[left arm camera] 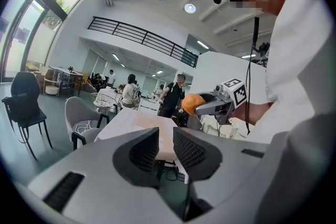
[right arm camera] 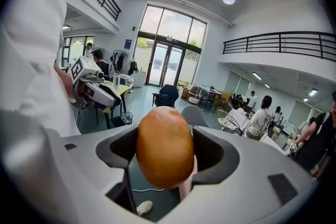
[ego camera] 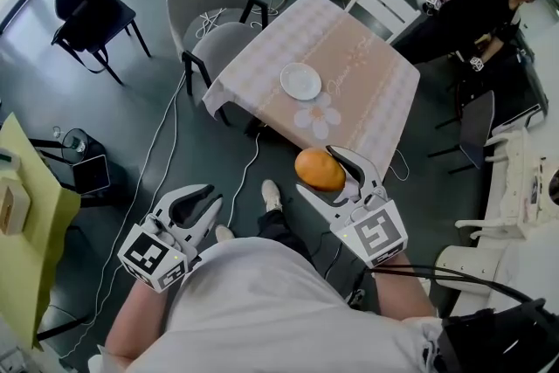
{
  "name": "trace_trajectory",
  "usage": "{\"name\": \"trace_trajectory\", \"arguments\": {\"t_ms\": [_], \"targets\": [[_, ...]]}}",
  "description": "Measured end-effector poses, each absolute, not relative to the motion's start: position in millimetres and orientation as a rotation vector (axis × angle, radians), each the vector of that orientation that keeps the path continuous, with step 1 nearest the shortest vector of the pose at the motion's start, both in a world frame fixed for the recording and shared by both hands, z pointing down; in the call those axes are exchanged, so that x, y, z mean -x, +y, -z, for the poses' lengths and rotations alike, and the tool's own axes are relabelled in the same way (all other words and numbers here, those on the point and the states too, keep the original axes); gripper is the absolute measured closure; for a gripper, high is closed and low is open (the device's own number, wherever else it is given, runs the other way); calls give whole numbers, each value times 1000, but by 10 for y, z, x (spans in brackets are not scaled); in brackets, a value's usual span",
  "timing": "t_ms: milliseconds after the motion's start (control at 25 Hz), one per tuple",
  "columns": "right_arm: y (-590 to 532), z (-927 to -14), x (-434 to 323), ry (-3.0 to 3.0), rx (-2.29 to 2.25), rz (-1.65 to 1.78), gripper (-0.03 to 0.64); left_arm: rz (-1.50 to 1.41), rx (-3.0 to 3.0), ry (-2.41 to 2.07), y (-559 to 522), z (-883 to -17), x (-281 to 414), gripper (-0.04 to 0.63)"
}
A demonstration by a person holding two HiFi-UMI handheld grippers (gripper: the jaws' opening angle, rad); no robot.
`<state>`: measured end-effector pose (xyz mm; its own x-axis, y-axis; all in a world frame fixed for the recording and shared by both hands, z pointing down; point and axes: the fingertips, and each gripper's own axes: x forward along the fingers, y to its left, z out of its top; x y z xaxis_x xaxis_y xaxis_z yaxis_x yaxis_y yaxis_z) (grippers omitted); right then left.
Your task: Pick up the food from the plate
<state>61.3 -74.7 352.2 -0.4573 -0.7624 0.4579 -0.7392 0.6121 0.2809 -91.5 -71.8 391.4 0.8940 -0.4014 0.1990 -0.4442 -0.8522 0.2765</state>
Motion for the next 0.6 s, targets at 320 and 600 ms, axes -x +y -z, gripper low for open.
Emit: {"name": "trace_trajectory", "arguments": {"t_ms": [320,600], "targets": [[-758,-3510,-539,-2301,-1180,57,287,-185,-2752,-647,-691,-3894,997,518],[-771,-3491,-512,-2319,-1182,61,287,-186,-2750,-666,-686,-3878,1022,518]]}}
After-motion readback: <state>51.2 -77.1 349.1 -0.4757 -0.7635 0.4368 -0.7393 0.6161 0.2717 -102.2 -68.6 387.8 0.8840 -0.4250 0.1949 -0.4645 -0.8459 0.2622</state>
